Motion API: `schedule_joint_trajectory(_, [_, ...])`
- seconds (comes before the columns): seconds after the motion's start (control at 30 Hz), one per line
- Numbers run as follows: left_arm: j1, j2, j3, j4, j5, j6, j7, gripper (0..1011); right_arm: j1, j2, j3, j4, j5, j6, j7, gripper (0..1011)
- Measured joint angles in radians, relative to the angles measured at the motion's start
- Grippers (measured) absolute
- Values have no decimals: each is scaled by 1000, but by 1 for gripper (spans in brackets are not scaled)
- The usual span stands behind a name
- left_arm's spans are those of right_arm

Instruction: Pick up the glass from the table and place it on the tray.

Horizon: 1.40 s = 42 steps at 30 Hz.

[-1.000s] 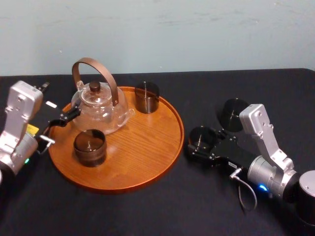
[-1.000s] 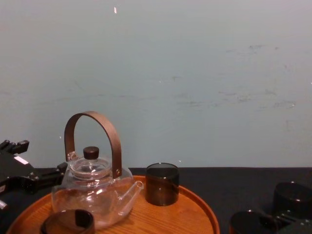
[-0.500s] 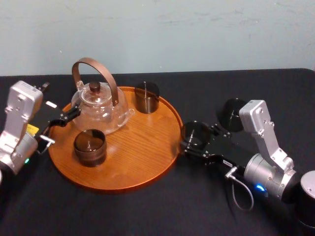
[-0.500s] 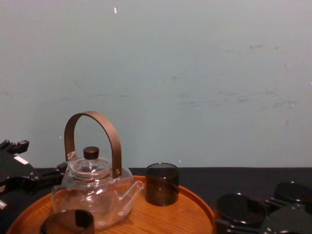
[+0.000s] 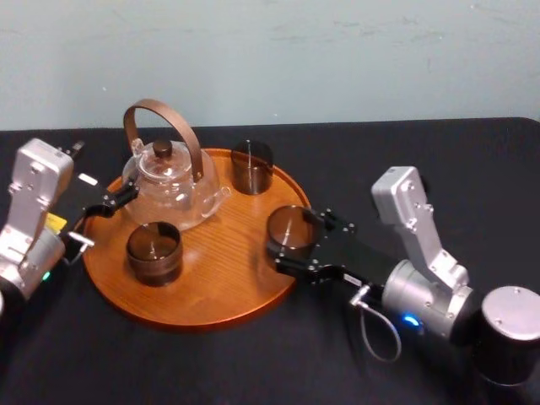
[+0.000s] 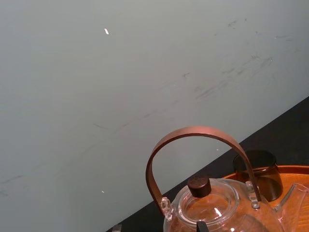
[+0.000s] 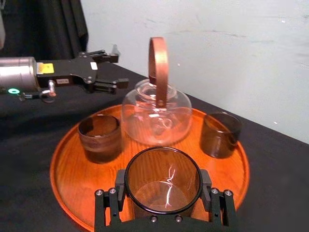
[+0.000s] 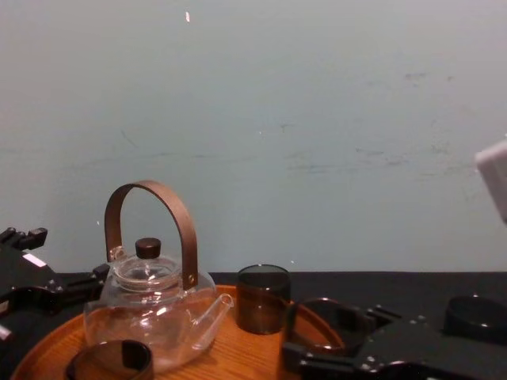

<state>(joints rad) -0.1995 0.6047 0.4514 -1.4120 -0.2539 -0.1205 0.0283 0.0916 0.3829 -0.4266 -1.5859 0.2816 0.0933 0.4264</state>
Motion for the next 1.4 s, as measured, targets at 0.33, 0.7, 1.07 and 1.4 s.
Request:
schedule_joint_trajectory(0.33, [0,0,0,0,0,0,0,1001,38,-43,-41,40,-9,12,-13,904])
schedule_joint_trajectory(0.7, [0,0,0,0,0,0,0,1001,83,-89,-74,102,-33,21,-25,904])
schedule_joint_trajectory(1.07, [0,0,0,0,0,0,0,1001,114,-118,-93,156,-44,26,-23,904])
schedule_joint_trajectory(1.4, [0,0,0,0,0,0,0,1001,132,-132,-111,188,-55,32,-8,904])
